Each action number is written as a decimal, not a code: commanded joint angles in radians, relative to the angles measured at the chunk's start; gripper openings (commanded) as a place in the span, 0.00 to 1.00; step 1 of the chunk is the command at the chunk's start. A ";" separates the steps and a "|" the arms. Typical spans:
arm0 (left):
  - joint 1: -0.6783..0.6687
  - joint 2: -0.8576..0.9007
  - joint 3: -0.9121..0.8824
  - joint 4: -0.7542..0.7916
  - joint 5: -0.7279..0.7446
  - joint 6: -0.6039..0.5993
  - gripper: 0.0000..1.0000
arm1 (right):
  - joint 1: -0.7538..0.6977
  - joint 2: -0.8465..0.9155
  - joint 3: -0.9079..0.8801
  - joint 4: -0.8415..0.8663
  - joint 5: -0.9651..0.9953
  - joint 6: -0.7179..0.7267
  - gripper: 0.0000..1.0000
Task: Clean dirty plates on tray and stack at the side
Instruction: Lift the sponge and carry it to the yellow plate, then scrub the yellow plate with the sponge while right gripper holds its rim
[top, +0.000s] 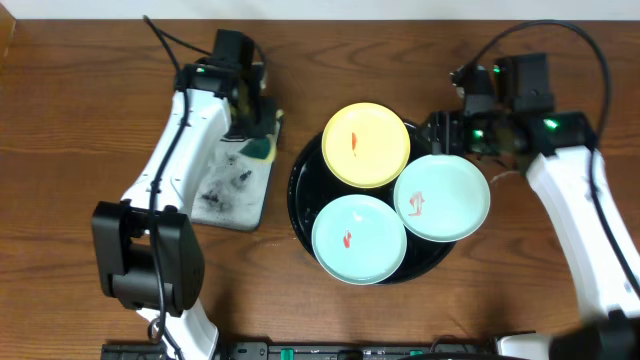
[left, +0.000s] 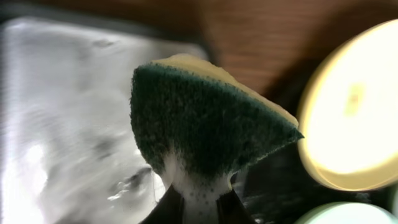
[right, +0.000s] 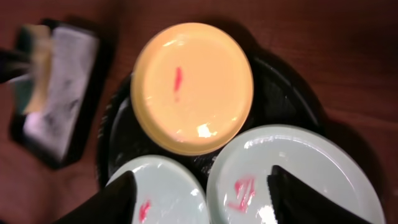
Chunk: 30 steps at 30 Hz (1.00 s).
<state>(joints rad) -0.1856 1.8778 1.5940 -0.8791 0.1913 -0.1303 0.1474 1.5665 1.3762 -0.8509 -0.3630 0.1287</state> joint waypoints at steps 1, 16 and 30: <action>-0.054 -0.003 0.016 0.053 0.142 -0.068 0.07 | 0.011 0.115 0.013 0.034 0.023 0.017 0.59; -0.327 0.071 0.007 0.371 0.032 -0.188 0.08 | 0.046 0.493 0.013 0.303 0.012 0.017 0.36; -0.351 0.307 0.007 0.373 0.050 -0.290 0.08 | 0.075 0.516 0.013 0.256 0.150 0.051 0.01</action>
<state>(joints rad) -0.5388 2.1471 1.5955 -0.4938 0.2485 -0.3950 0.2207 2.0785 1.3941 -0.5797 -0.2958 0.1722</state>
